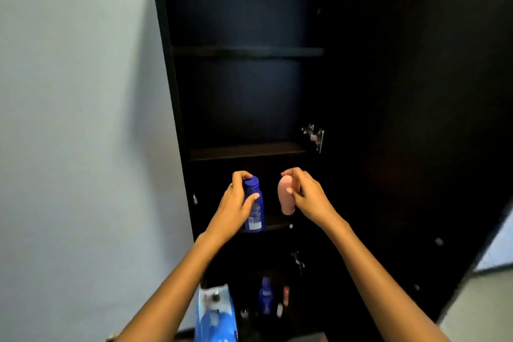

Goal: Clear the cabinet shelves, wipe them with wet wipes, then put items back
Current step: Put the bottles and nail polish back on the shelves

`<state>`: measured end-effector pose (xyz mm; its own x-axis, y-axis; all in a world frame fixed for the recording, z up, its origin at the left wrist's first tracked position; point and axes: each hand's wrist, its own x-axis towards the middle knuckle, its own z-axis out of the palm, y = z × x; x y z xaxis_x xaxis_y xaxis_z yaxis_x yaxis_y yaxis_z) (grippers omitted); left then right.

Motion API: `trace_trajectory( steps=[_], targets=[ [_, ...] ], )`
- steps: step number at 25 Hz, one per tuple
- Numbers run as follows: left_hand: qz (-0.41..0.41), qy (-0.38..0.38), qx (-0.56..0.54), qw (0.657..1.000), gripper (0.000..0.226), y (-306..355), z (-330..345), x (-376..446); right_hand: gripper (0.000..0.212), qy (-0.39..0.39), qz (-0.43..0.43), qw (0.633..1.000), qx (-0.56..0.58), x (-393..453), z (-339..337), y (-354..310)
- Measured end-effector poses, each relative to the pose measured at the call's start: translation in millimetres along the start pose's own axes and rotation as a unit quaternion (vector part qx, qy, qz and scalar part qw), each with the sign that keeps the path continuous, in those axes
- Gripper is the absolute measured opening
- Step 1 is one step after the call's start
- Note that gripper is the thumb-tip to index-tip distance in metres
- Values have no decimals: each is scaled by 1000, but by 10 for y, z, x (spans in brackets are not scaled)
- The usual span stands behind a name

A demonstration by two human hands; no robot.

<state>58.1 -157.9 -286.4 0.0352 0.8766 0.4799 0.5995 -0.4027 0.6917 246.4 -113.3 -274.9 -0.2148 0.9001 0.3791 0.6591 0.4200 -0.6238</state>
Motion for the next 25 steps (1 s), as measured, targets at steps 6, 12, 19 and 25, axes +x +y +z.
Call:
trace_trajectory(
  steps=[6,12,19,25],
  targets=[
    [73,39,-19,996,30,1000,-675,433,40,70,-76,993,62,283,-940,-748],
    [154,114,10,981,28,1576,-1427,1162,41,108,-126,979,120,906,-1529,-1324],
    [208,158,7,965,33,1943,-2203,2348,40,162,-158,958,179,2015,-1816,-1852],
    [213,167,4,963,33,1581,-2295,3044,40,162,-142,952,220,2675,-1652,-1851]
  ],
)
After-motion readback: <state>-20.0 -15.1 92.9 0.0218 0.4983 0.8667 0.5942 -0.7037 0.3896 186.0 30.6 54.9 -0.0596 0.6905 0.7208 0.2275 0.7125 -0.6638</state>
